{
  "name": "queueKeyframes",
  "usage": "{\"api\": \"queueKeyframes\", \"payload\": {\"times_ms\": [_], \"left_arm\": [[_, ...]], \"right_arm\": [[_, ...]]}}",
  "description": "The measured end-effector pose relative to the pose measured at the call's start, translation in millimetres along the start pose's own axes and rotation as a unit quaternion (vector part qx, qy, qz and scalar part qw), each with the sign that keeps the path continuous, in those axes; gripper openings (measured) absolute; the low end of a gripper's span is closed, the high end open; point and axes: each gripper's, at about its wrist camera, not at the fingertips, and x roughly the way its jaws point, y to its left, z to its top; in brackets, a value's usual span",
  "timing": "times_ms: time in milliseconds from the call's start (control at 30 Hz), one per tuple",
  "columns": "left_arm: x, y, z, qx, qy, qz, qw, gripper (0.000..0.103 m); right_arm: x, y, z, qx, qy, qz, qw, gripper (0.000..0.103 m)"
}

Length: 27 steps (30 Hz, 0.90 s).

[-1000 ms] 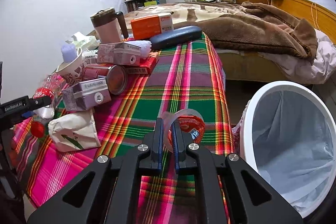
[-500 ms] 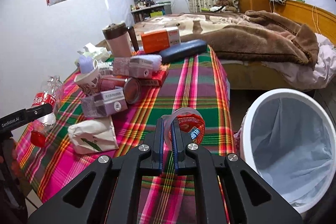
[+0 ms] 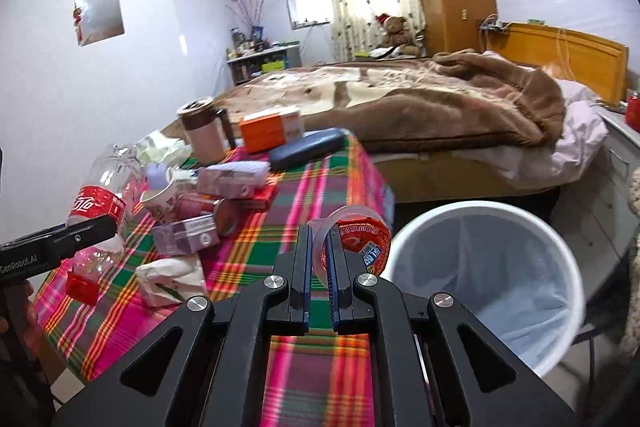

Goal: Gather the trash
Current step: 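Carry both items to the white bin and open both grippers to drop them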

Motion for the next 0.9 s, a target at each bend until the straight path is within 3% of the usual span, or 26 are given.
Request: {"api": "queueKeyframes", "payload": {"times_ms": [267, 533, 900], "left_arm": [[25.4, -79.6, 6.8, 0.058, 0.019, -0.077, 0.9951, 0.069], [65.1, -158.6, -4.6, 0.108, 0.062, -0.149, 0.9810, 0.069], [126.3, -215.5, -14.3, 0.127, 0.116, -0.181, 0.9683, 0.069]], "right_arm": [[-13.7, -44.9, -0.3, 0.023, -0.008, -0.049, 0.998, 0.007], [-11.4, -95.2, -10.6, 0.053, 0.015, -0.091, 0.994, 0.007], [8.9, -138.1, -28.4, 0.074, 0.076, -0.085, 0.991, 0.007]]}}
